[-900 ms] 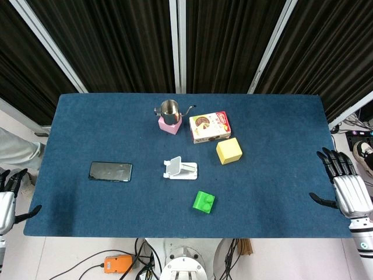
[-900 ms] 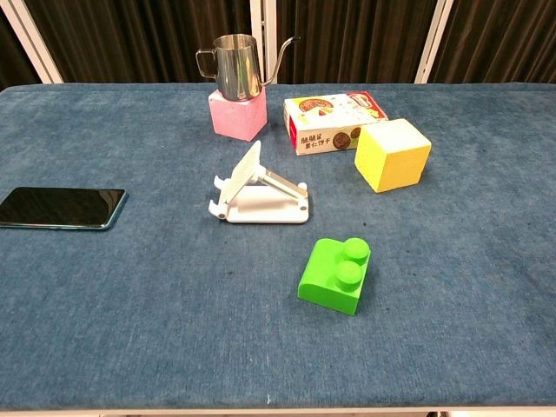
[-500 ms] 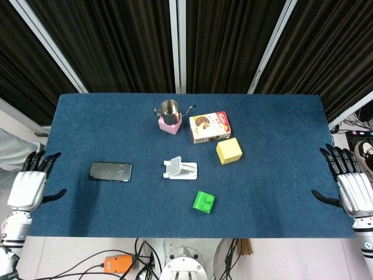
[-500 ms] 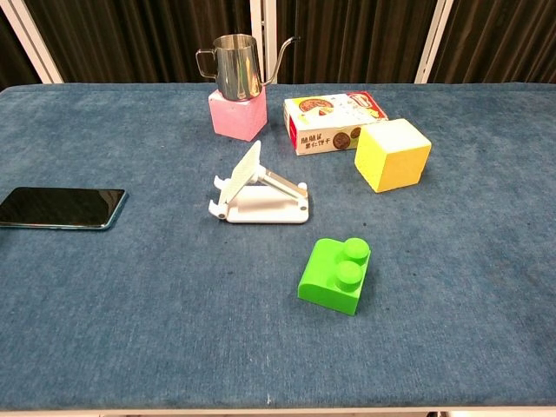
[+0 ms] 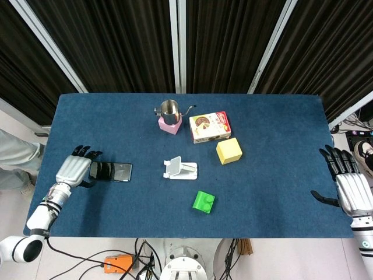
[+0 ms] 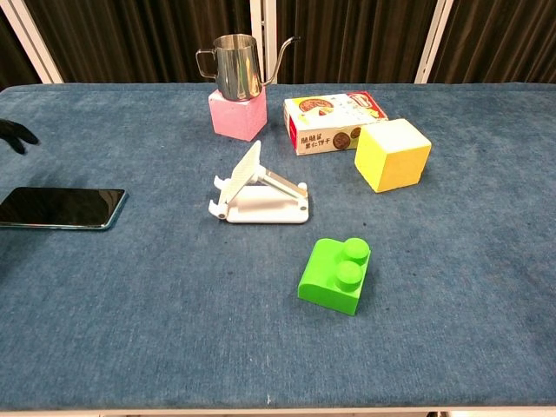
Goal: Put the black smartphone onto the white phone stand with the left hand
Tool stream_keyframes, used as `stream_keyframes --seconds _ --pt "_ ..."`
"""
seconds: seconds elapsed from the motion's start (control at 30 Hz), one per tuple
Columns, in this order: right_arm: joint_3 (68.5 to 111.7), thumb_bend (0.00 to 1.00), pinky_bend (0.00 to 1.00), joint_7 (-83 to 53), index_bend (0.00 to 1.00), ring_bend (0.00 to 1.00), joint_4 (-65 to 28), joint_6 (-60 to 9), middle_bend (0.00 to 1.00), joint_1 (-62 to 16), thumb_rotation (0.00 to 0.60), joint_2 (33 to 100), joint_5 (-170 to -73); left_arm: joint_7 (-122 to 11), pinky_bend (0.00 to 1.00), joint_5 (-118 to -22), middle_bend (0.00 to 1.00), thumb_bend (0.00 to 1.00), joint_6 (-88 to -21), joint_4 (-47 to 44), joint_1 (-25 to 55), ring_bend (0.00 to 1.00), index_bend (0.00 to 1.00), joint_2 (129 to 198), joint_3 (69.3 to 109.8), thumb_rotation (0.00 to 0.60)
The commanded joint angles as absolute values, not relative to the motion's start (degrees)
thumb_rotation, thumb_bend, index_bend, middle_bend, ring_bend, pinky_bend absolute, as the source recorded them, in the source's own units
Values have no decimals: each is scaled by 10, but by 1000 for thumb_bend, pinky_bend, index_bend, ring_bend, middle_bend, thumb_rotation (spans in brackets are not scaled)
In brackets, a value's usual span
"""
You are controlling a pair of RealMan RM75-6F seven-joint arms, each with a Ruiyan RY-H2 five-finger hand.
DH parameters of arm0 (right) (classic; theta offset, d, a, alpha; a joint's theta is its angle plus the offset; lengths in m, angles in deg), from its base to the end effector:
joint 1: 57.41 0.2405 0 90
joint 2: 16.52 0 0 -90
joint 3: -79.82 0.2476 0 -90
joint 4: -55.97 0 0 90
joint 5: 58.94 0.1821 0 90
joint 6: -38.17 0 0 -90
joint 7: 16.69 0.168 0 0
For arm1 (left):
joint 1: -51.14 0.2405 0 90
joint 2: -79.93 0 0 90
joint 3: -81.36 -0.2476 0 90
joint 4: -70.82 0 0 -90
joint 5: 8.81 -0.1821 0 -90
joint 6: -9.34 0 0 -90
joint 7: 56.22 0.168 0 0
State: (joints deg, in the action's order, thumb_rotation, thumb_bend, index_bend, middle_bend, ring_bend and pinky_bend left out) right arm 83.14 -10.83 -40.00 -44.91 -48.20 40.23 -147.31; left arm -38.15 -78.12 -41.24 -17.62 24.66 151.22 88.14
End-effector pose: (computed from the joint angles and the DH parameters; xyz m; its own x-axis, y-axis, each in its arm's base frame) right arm -0.2662 -0.2236 0.2070 0.3667 -0.0018 0.9303 -0.9236 -0.1207 0.3638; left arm -0.2644 0.3043 0.0804 0.5737 0.3658 0.7328 0.8177 -0.2041 -0.5383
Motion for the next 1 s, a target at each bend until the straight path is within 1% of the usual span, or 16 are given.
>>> stream_keyframes --seconds 0.03,0.1,0.37,0.67,1.0 --pt "833 259 0 -108 0 0 -399 -446 55 -481 600 404 -1470 -371 8 -765 175 135 -400 -167 232 54 151 1526 879 600" --pt "833 259 0 -108 0 0 -398 -444 54 -481 600 405 -1469 -366 8 -757 175 140 -396 -164 225 53 154 1533 879 600" --pt "833 259 0 -105 0 0 -395 -441 55 -483 600 408 -1465 -325 8 -729 175 147 -393 -157 200 42 217 1561 870 600" --pt "834 259 0 -101 0 0 -392 -436 54 -483 600 409 -1465 -272 8 -673 154 147 -402 -153 180 17 217 1588 863 600" --pt "834 259 0 -90 0 0 -383 -432 55 -485 600 414 -1459 -245 8 -623 147 146 -394 -152 157 10 217 1601 854 600"
